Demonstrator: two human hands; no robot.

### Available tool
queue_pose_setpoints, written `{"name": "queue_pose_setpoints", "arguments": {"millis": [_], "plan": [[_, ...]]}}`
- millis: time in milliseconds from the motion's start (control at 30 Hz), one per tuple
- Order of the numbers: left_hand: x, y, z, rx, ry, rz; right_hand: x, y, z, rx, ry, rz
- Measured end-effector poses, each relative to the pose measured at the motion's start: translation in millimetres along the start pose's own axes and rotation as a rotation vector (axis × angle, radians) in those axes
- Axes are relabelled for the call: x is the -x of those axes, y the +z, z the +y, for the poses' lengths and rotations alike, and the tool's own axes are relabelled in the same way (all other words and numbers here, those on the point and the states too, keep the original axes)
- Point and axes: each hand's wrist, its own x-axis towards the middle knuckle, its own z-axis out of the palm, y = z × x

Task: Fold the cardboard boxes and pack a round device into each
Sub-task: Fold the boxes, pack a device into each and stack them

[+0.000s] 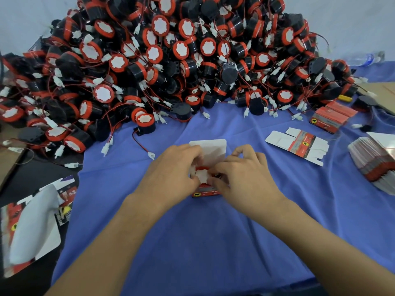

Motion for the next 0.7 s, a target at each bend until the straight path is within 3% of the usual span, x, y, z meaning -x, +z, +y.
{"name": "queue_pose_setpoints", "arguments": {"millis": [167,433,700], "plan": [[-1,-4,0,-0.053,0.032,-0.036,0,0,2,0.068,-0.205,-0.089],[-3,-11,3,-0.144,0.055,-0.093,3,0,-7,-0.021,-0.079,-0.105],[0,-15,-7,0.107,0.085,-0.108,-3,5,2,-0.209,0.005,-0.148]]}}
